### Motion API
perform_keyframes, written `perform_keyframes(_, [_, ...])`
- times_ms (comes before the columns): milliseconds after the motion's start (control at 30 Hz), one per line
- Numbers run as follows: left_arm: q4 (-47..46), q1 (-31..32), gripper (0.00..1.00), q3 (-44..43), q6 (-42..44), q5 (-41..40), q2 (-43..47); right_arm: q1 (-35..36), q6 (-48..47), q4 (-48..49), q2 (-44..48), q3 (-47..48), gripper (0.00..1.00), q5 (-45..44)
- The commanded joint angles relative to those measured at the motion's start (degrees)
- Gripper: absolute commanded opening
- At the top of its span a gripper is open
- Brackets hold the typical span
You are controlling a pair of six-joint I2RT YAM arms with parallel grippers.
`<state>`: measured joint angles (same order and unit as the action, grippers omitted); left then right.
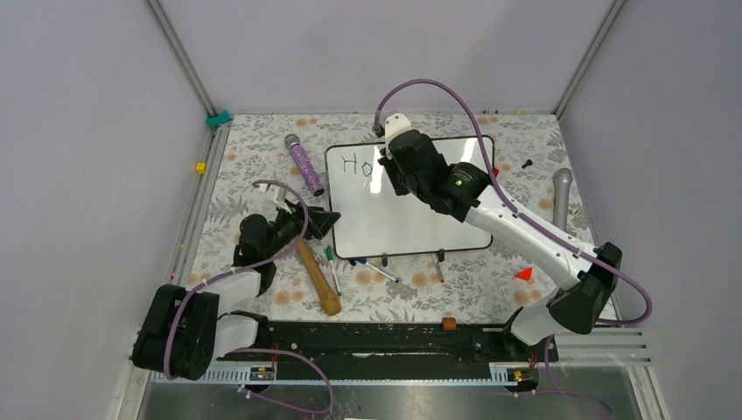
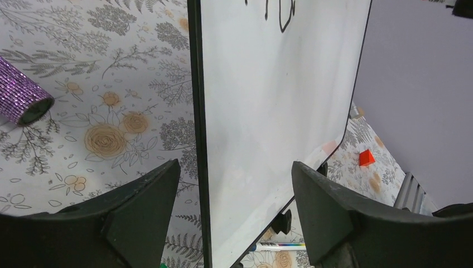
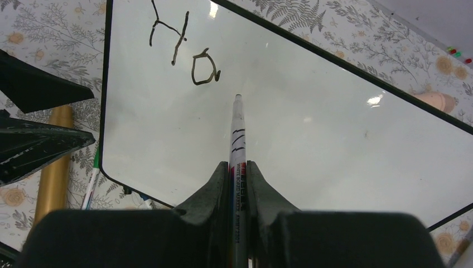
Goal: Write a sentence on the whiteboard
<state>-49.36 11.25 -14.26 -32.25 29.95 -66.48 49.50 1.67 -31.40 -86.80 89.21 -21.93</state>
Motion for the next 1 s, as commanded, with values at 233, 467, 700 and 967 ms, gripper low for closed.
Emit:
perform_keyframes(233, [-26.57,0.49,0.74,4.52,-1.87,2.57,-8.59,-0.38,0.41,-1.91,0.61,4.26,0.00,0.78])
perform_keyframes(467, [-24.52,0.09,0.57,1.99,-3.74,5.20,-11.83,-0.38,0.48,-2.67,-0.15,4.69,0.00,0.79])
perform_keyframes(700, [-26.80,-0.08,0.49,1.87,-5.44,5.86,-14.35,-0.36,0.61,-2.71,-0.38,3.79,0.00,1.01])
perform_keyframes(967, [-33.61,-2.88,0.59,0.35,-11.29,11.87,-21.38,-0.36,0.88,-3.04,-0.13,3.69,0.00,1.45])
